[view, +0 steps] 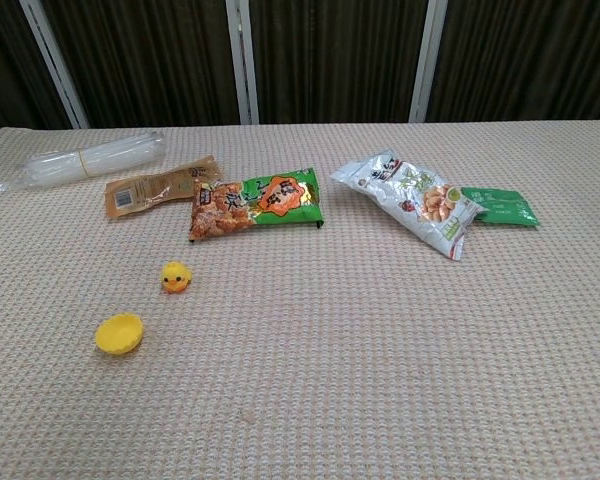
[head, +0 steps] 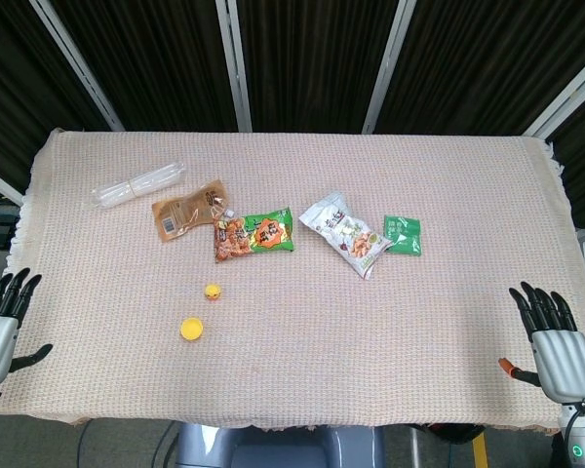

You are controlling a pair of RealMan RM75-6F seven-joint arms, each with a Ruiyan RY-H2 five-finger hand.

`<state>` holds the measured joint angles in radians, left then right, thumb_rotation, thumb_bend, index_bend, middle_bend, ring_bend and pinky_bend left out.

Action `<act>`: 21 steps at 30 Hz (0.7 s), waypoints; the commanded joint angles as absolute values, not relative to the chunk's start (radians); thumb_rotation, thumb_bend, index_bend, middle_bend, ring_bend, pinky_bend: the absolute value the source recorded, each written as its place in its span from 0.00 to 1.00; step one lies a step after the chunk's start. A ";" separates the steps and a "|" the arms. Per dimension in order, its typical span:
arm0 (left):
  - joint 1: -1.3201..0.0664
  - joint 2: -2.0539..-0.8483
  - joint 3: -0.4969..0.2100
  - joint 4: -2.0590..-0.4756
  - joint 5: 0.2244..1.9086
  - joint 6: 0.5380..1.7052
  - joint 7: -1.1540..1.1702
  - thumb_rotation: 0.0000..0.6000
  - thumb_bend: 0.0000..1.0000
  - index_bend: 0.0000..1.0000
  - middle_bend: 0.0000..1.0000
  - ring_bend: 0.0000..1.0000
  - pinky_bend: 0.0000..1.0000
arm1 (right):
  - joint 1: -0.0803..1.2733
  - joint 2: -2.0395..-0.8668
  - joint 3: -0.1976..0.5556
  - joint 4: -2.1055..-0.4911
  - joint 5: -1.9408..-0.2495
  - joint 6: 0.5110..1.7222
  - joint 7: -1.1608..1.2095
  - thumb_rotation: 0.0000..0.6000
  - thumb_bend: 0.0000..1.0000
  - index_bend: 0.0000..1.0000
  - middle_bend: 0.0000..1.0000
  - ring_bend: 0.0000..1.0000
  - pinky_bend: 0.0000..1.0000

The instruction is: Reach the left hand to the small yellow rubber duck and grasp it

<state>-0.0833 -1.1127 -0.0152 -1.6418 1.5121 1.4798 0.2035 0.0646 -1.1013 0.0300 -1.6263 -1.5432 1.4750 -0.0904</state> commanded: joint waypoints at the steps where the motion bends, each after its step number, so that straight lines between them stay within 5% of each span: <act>1: -0.083 -1.112 -0.014 -1.644 1.510 1.477 0.206 1.00 0.04 0.00 0.00 0.00 0.00 | 0.065 -1.099 0.027 -1.628 -1.547 1.472 -0.087 1.00 0.01 0.01 0.00 0.00 0.00; 10: -0.097 -1.099 -0.014 -1.669 1.503 1.450 0.243 1.00 0.05 0.02 0.00 0.00 0.00 | 0.063 -1.097 0.020 -1.622 -1.568 1.484 -0.082 1.00 0.01 0.03 0.00 0.00 0.00; 21: -0.252 -1.147 -0.096 -1.814 1.397 1.263 0.447 1.00 0.15 0.28 0.00 0.00 0.03 | 0.068 -1.100 0.016 -1.621 -1.579 1.478 -0.075 1.00 0.01 0.04 0.00 0.00 0.00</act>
<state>-0.2031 -1.1175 -0.0671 -1.7774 1.4411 1.3192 0.3849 0.0679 -1.1001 0.0159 -1.6206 -1.5791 1.4784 -0.0757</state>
